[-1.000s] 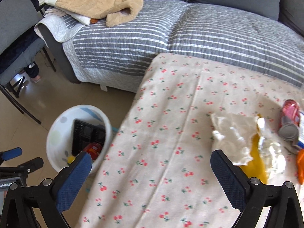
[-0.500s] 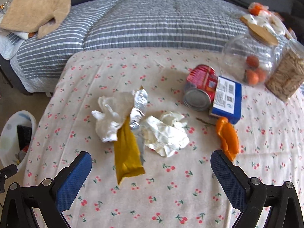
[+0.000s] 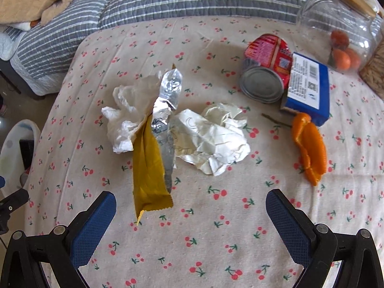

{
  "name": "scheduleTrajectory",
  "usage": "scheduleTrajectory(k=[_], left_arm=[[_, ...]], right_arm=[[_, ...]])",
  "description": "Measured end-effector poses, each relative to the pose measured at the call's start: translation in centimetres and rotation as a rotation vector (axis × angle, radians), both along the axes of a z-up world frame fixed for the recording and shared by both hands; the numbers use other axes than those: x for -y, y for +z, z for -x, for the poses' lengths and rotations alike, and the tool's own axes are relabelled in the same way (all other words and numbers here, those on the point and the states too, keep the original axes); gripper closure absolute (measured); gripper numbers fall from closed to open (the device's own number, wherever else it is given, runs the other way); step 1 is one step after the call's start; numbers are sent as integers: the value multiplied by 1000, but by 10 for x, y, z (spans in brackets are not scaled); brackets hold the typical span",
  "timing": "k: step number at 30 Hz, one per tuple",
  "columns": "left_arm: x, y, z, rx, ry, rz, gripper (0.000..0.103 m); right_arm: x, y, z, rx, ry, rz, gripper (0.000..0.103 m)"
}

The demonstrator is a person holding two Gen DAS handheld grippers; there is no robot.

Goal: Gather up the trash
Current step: 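Grasp the yellow snack bag with foil with the right gripper, then grasp the white tissue with the left gripper while the right lifts the yellow bag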

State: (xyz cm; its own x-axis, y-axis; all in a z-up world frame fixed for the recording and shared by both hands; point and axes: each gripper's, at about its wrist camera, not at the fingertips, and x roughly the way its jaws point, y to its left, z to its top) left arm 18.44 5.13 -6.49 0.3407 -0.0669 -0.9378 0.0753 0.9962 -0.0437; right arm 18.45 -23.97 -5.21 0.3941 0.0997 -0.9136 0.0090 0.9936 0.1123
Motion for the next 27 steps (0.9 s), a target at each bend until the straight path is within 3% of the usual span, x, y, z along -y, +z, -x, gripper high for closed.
scheduleTrajectory(k=[4,10,12,17,22,27], left_arm=[[-10,0,1,-4,10,8,0],[-19,1,3,-8,19,19,0],[-20,2,3,-6,17,22,0],[-10,2,1,-8,-3,25,0],[9,2,-1,-8,-33,28,0],[30,1,1,-4,-74,16,0]], right_arm=[[-23,-8,-9,-2,49,38,12],[-44,-24,-16,-51,79,-32,53],[-44,-26,-17,-56,72,-30,72],[-36,-11,-9,-23,83,-62,94],[-20,3,13,-35,120,-148,95],[20,-5,37,-103,71,-238,94]])
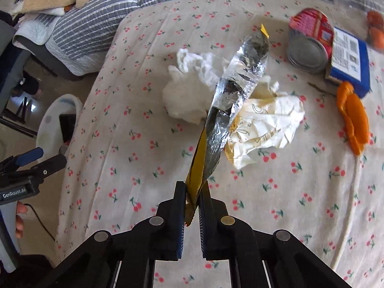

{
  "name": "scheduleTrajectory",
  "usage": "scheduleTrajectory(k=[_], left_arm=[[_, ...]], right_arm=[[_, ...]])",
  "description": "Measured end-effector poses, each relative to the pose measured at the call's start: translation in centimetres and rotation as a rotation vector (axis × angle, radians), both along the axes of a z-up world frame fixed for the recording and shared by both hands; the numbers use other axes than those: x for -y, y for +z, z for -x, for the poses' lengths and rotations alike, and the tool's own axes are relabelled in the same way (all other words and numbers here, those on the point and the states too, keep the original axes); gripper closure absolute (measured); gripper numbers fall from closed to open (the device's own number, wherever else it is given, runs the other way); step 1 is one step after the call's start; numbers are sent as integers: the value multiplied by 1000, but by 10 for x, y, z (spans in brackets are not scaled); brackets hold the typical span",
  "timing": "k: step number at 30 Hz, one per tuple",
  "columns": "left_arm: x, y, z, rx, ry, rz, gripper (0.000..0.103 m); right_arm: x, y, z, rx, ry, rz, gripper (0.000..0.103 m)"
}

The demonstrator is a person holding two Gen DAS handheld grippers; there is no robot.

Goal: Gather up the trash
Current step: 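Grasp the white tissue with the left gripper while the right lifts the yellow bag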

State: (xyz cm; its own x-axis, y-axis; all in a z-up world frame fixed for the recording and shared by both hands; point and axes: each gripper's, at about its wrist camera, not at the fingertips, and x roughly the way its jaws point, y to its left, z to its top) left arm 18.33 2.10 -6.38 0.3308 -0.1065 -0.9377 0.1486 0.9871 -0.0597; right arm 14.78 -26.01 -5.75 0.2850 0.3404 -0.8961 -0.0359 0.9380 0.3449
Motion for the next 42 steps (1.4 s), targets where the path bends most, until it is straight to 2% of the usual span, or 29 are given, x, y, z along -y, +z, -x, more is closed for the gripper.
scheduleTrajectory(k=[4,5,7,8,9,10,15,20,25,29,30,32,34,36,37,38,42], left_arm=[[10,-3,0,-4,-12,-6,0],[12,-3,0,-5,-14,-8,0],[16,-4,0,-4,-17,-10,0],[17,-4,0,-3,-19,-11,0],[19,-4,0,-1,-20,-12,0],[20,-4,-1,1,-20,-13,0],[29,-5,-9,-5,-4,9,0],[43,-1,-20,-2,12,105,0],[76,-3,-33,34,-19,170,1],[103,-13,-50,20,-34,291,16],[109,-16,-54,20,-35,308,18],[119,-24,-62,20,-32,325,29],[123,-31,-68,26,-25,339,40],[125,-30,-71,70,-25,340,53],[127,-31,-73,66,-34,349,71],[128,-33,-76,54,-39,356,76],[129,-29,-73,72,-83,345,83]], right_arm=[[42,-11,18,-38,-83,43,86],[52,-13,22,-45,-105,57,81],[73,-14,29,-50,-159,81,63],[82,-12,31,-40,-185,109,47],[89,-10,34,-21,-204,140,38],[95,-6,37,1,-216,163,37],[95,10,44,95,-195,207,35],[56,13,43,169,-51,278,34],[35,-7,27,139,2,311,34],[39,-22,15,96,-27,282,34],[41,-24,13,86,-37,268,34],[45,-27,9,69,-52,244,36],[46,-30,6,53,-56,224,44],[45,-32,5,39,-61,202,55],[46,-33,5,32,-65,191,57],[47,-33,5,26,-68,179,61],[46,-30,6,27,-53,148,71]])
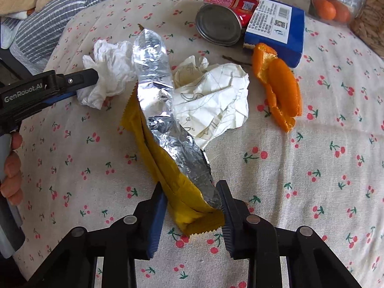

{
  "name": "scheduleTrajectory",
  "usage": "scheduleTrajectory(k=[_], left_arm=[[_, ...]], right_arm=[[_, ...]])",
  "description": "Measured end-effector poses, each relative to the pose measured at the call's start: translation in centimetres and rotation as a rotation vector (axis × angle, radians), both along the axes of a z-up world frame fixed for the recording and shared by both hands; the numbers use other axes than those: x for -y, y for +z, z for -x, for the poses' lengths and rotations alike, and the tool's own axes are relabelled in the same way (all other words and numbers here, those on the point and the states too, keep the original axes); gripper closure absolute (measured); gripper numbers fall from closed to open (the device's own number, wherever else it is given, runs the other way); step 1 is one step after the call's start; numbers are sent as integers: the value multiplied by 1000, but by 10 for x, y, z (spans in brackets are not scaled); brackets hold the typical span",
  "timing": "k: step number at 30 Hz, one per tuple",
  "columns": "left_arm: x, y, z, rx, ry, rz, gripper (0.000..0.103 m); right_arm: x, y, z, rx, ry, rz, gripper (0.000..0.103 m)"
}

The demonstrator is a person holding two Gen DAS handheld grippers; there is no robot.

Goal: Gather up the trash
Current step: 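Grasp the white tissue with the left gripper while the right lifts the yellow bag, then drop the tissue into the bin with the left gripper while the right drops the yellow bag in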

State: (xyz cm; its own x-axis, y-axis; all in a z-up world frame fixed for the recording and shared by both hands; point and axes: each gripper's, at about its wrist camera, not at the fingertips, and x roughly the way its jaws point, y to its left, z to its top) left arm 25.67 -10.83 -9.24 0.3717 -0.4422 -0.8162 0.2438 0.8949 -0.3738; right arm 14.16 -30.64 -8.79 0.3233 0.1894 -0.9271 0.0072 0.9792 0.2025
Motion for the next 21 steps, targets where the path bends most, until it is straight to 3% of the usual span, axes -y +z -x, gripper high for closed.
scheduleTrajectory(k=[6,21], left_arm=[[-24,31,12,72,0,6,85],[-163,80,39,154,173,-24,85]], right_arm=[[-16,15,4,42,51,-10,91],[-88,52,-3,151,149,-65,93]])
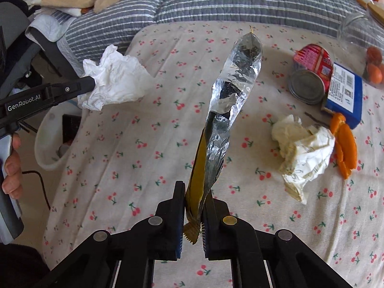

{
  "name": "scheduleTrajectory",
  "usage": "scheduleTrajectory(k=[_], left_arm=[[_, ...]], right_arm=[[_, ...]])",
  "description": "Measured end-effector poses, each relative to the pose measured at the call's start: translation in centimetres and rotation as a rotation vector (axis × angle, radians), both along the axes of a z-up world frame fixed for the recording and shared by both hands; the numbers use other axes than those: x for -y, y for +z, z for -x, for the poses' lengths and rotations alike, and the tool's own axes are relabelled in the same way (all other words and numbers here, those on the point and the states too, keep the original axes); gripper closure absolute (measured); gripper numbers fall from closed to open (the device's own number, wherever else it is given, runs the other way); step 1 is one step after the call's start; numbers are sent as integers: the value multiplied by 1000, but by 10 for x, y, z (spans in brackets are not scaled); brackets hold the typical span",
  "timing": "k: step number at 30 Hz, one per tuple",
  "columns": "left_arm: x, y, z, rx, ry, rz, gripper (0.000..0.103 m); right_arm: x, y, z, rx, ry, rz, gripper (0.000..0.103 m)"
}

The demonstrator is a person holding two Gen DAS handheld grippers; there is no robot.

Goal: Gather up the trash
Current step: 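Drop the tissue into the bin with the left gripper while the right drops the yellow bag in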

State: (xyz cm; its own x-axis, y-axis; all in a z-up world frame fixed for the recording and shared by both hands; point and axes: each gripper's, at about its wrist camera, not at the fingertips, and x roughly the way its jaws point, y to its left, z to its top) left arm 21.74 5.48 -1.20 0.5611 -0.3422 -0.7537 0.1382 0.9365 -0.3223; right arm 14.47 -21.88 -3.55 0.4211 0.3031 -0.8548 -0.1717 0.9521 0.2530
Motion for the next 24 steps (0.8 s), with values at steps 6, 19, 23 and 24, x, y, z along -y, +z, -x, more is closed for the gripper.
scheduleTrajectory(k=[6,19,23,24], left_arm=[[-64,4,14,9,87,-25,85],[-154,-42,23,-101,237,-163,85],[-167,-68,14,-187,267,-205,81],[-171,-72,13,-209,289,-203,79]], right_arm=[[-39,0,-10,9,51,-19,93],[-142,-4,-35,24,194,-54,93],[-170,-10,-41,22,222,-71,93],[-177,-12,-42,23,231,-73,93]])
